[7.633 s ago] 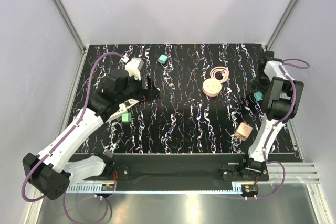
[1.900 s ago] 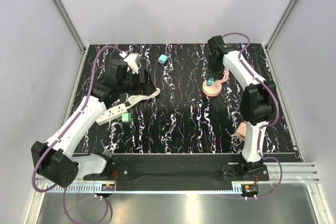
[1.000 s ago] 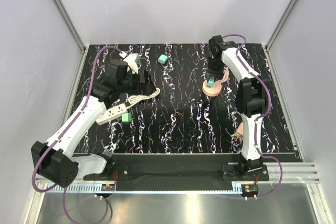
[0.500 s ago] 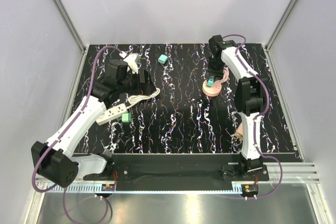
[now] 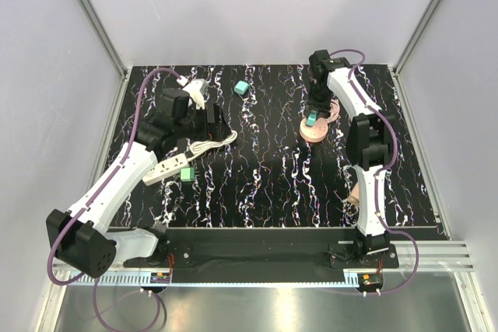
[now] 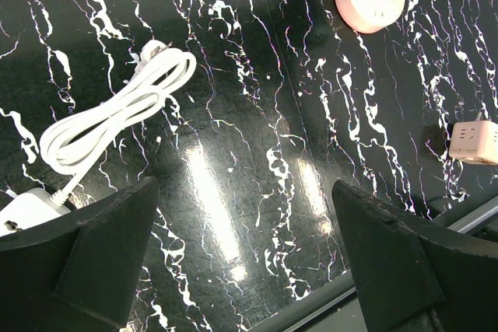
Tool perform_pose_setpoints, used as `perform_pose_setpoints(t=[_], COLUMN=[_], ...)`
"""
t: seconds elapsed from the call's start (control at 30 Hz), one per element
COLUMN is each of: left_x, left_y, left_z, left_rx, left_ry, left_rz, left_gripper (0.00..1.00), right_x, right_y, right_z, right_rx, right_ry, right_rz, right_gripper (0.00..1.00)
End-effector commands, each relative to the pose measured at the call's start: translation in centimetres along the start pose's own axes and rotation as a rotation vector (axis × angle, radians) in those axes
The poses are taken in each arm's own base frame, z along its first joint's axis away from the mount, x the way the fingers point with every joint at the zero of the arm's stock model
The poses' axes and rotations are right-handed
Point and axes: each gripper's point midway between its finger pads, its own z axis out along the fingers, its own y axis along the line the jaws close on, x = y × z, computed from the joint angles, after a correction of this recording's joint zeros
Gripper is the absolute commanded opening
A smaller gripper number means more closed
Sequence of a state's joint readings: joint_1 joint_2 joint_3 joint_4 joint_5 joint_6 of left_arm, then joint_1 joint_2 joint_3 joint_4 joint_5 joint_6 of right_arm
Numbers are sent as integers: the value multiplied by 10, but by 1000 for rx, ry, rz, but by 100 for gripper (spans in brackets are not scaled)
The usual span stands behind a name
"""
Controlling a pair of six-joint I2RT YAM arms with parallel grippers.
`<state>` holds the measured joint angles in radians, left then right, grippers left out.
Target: Insert the plug
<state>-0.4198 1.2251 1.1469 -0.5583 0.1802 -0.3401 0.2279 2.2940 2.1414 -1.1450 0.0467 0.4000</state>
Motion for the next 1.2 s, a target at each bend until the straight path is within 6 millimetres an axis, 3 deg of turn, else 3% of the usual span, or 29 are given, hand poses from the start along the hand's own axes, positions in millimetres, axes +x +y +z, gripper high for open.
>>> perform_pose_setpoints(t=[0.0, 0.23, 0.83, 1.17], left_x=[-17, -17, -17, -17], left_y=[-4, -5, -2, -2], left_z=[-9, -9, -8, -7], left_rx=[6, 10, 5, 7], left_ry=[-78, -76, -76, -71], left_rz=[20, 18, 11, 10], left_gripper=[99, 99, 99, 99], right_x=[-20, -19, 0, -7], right_y=[2, 1, -5, -1], right_z=[-15, -24, 2, 8], right_rx=[-6, -1, 22, 13], right_ry=[-70, -64, -6, -31], right_rz=[16, 14, 42, 42], right_gripper=[0, 0, 0, 0])
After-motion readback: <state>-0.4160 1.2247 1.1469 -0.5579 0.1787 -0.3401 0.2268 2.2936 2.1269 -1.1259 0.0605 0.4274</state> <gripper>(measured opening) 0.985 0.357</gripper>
